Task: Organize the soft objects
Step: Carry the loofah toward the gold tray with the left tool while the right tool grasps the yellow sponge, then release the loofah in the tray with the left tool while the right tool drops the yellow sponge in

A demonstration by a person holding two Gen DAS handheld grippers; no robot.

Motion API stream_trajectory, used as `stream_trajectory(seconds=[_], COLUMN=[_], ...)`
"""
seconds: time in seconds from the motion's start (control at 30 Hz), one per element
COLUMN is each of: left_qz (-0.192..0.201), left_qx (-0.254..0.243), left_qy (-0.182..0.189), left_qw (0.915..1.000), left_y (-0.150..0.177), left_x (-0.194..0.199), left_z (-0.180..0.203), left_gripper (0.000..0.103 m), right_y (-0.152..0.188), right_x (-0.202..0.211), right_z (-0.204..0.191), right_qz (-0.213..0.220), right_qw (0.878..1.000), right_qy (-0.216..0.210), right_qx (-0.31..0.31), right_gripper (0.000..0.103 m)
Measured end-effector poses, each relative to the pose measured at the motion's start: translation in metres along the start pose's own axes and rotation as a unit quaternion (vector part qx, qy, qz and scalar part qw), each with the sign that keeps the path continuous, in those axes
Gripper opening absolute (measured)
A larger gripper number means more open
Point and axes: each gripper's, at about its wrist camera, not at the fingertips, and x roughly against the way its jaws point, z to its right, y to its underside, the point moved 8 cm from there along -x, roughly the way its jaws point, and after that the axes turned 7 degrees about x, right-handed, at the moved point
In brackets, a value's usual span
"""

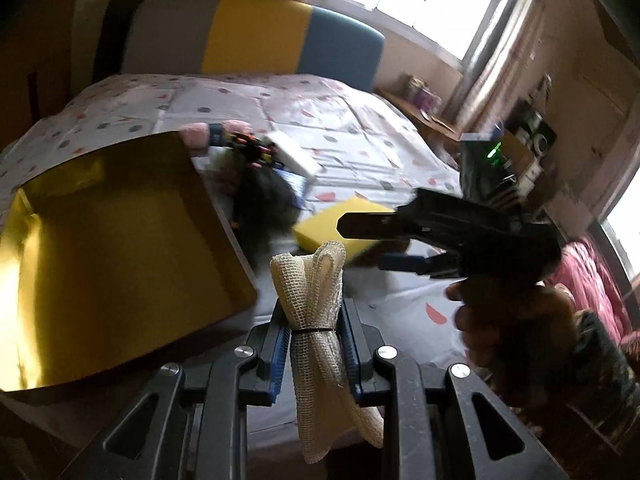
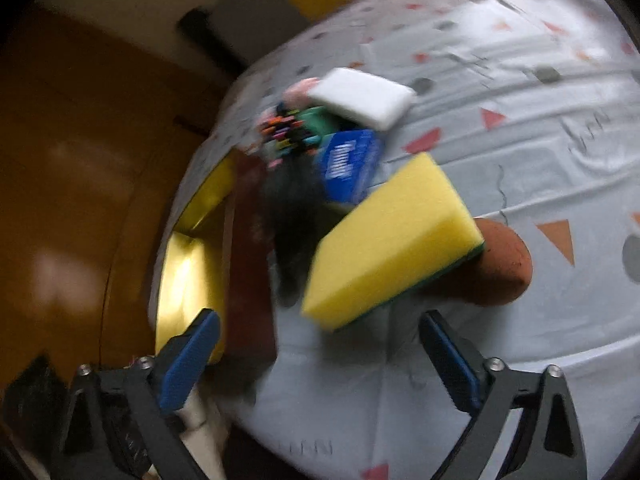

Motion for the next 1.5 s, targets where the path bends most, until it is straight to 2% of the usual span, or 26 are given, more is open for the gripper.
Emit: stream_trajectory(seconds=[0.03, 0.07, 0.1, 0.13, 0.2, 0.33, 0.47, 0.57, 0.8, 0.97, 1.03, 1.1, 1.13, 1.2, 1.37, 1.5], left_qz=[0.005, 0.010, 0.015, 0.019, 0.026, 0.032, 0.026, 0.021, 0.009, -0.005, -0.013, -0.015, -0.015, -0.012, 0.001, 0.008], left_qx=[0.006, 0.014, 0.023, 0.034, 0.062, 0.120, 0.170, 0.192, 0.192, 0.172, 0.156, 0.150, 0.150, 0.162, 0.182, 0.171], left_qy=[-0.004, -0.007, -0.011, -0.016, -0.030, -0.064, -0.087, -0.090, -0.066, -0.082, -0.084, -0.104, -0.108, -0.117, -0.131, -0.150], left_qw=[1.0000, 0.9998, 0.9996, 0.9991, 0.9973, 0.9902, 0.9812, 0.9770, 0.9791, 0.9817, 0.9841, 0.9831, 0.9826, 0.9797, 0.9745, 0.9737], left_y=[-0.002, -0.004, -0.006, -0.009, -0.017, -0.039, -0.065, -0.087, -0.134, -0.156, -0.160, -0.161, -0.160, -0.157, -0.142, -0.121], left_x=[0.003, 0.008, 0.012, 0.015, 0.023, 0.027, 0.016, 0.000, -0.050, -0.090, -0.102, -0.109, -0.110, -0.105, -0.080, -0.054], left_z=[-0.005, -0.011, -0.019, -0.028, -0.052, -0.111, -0.163, -0.183, -0.176, -0.167, -0.161, -0.162, -0.162, -0.166, -0.176, -0.175], left_gripper=[0.024, 0.024, 0.024, 0.024, 0.024, 0.024, 0.024, 0.024, 0.025, 0.028, 0.032, 0.037, 0.038, 0.046, 0.047, 0.047], right_y=[-0.003, -0.008, -0.011, -0.014, -0.018, -0.023, -0.028, -0.030, -0.029, -0.027, -0.025, -0.025, -0.025, -0.024, -0.025, -0.025], right_x=[-0.005, -0.010, -0.013, -0.015, -0.015, -0.010, -0.005, 0.000, -0.004, -0.007, -0.007, -0.009, -0.009, -0.008, -0.006, -0.002], right_z=[0.006, 0.014, 0.017, 0.023, 0.024, 0.018, 0.015, 0.019, 0.013, 0.009, 0.008, 0.008, 0.008, 0.007, 0.004, -0.001], right_qz=[0.004, 0.016, 0.024, 0.030, 0.050, 0.056, 0.062, 0.065, 0.058, 0.052, 0.050, 0.048, 0.047, 0.048, 0.053, 0.058], right_qw=[1.000, 0.999, 0.998, 0.997, 0.996, 0.995, 0.995, 0.995, 0.994, 0.992, 0.991, 0.990, 0.990, 0.989, 0.986, 0.984], right_qy=[0.013, 0.037, 0.053, 0.069, 0.065, 0.081, 0.078, 0.073, 0.080, 0.089, 0.090, 0.096, 0.098, 0.101, 0.113, 0.119], right_qx=[-0.014, -0.025, -0.028, -0.034, -0.042, -0.012, -0.004, 0.004, 0.045, 0.074, 0.081, 0.088, 0.091, 0.095, 0.110, 0.120], right_gripper=[0.078, 0.070, 0.048, 0.047, 0.046, 0.045, 0.045, 0.045, 0.045, 0.045, 0.045, 0.045, 0.045, 0.045, 0.045, 0.045])
